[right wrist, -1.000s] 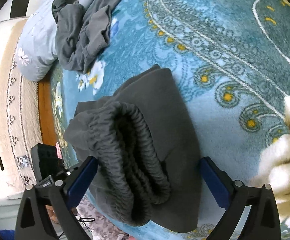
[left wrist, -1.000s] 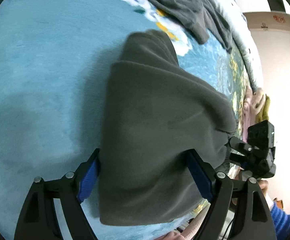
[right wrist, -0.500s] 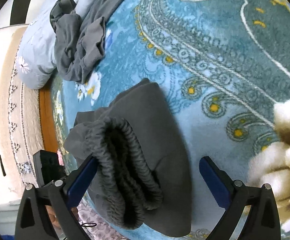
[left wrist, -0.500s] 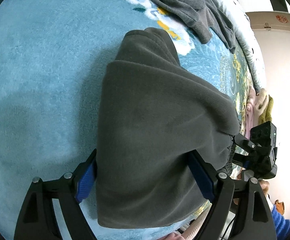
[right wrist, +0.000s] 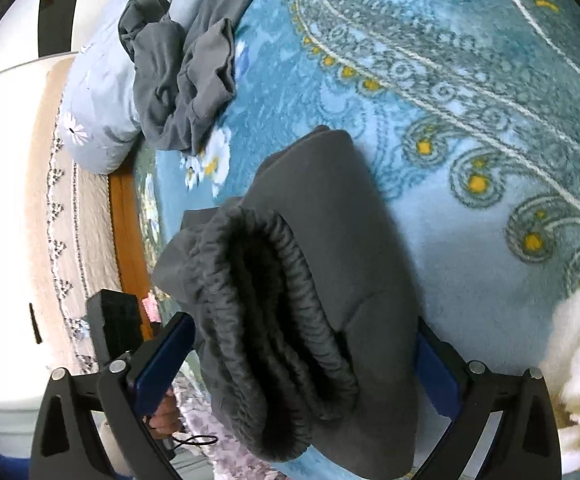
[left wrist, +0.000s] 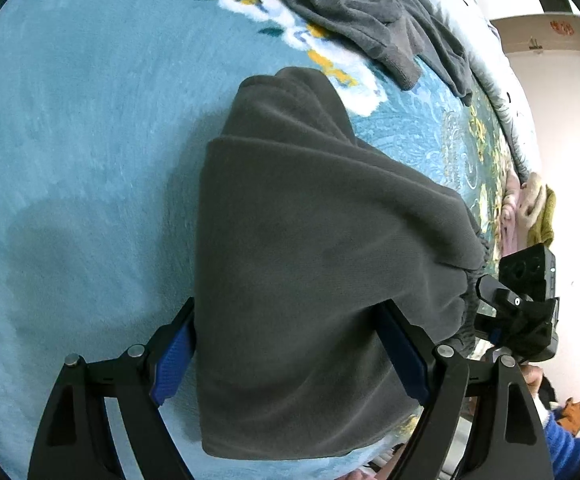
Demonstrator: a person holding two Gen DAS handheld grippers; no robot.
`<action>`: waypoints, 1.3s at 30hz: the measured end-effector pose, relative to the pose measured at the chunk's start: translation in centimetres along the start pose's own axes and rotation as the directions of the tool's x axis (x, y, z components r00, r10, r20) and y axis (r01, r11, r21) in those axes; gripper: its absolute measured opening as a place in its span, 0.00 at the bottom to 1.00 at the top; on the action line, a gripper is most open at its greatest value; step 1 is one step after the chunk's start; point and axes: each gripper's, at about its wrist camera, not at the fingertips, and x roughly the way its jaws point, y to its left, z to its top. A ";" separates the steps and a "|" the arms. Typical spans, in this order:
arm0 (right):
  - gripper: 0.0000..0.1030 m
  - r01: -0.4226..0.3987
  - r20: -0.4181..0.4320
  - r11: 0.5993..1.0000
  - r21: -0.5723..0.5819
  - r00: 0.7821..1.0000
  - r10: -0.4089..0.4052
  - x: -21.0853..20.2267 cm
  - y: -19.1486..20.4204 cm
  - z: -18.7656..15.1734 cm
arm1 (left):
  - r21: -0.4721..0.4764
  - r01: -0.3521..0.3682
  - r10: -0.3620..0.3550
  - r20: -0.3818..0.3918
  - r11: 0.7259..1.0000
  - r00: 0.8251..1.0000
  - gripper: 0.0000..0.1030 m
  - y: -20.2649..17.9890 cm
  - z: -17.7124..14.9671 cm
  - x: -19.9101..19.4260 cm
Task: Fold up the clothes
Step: 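Lift the folded sweatpants off the blanket with both grippers, then carry the folded sweatpants with both grippers to the yellow and pink towel stack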
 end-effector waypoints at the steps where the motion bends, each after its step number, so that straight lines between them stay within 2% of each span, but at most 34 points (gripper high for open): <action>1: 0.99 -0.001 0.001 1.000 0.000 1.000 0.001 0.0 0.2 -0.1 | -0.003 -0.004 0.004 0.000 1.000 1.000 0.84 0.0 0.0 0.0; 4: 0.95 0.022 0.001 1.000 -0.011 1.000 -0.022 -0.1 0.9 -0.5 | -0.005 -0.016 0.016 0.002 1.000 1.000 0.82 -0.3 -0.1 -0.3; 7: 0.86 0.048 -0.004 0.999 -0.016 0.999 -0.048 -0.2 1.1 -0.5 | 0.008 -0.032 0.032 0.013 0.999 0.999 0.75 -0.7 -0.4 -0.9; 9: 0.78 0.044 -0.007 0.999 -0.016 0.999 -0.045 -0.7 1.3 -0.6 | 0.019 -0.037 0.037 0.024 0.999 0.999 0.71 -0.8 -0.9 -1.4; 14: 0.66 0.035 -0.021 0.998 -0.050 0.999 -0.036 -2.0 2.6 -1.0 | 0.060 -0.050 0.047 0.056 0.997 0.997 0.62 -3.6 -0.2 -1.0; 20: 0.64 0.027 -0.035 0.994 -0.104 0.999 -0.031 -4.5 5.0 -1.6 | 0.075 -0.044 0.036 0.108 0.996 0.994 0.60 -6.4 -0.7 -3.5; 31: 0.64 0.012 -0.012 0.975 -0.224 1.000 -0.015 -13.7 9.6 -2.4 | 0.119 -0.038 0.011 0.227 0.992 0.974 0.60 -14.3 -3.9 -9.9; 35: 0.64 0.024 0.013 0.959 -0.283 1.000 -0.021 -17.4 11.7 -2.3 | 0.175 -0.036 -0.011 0.261 0.984 0.965 0.60 -17.9 -4.2 -11.8; 39: 0.64 0.040 0.078 0.946 -0.321 0.997 -0.016 -21.0 13.9 -2.4 | 0.250 -0.028 -0.047 0.290 0.968 0.956 0.60 -20.8 -3.7 -13.8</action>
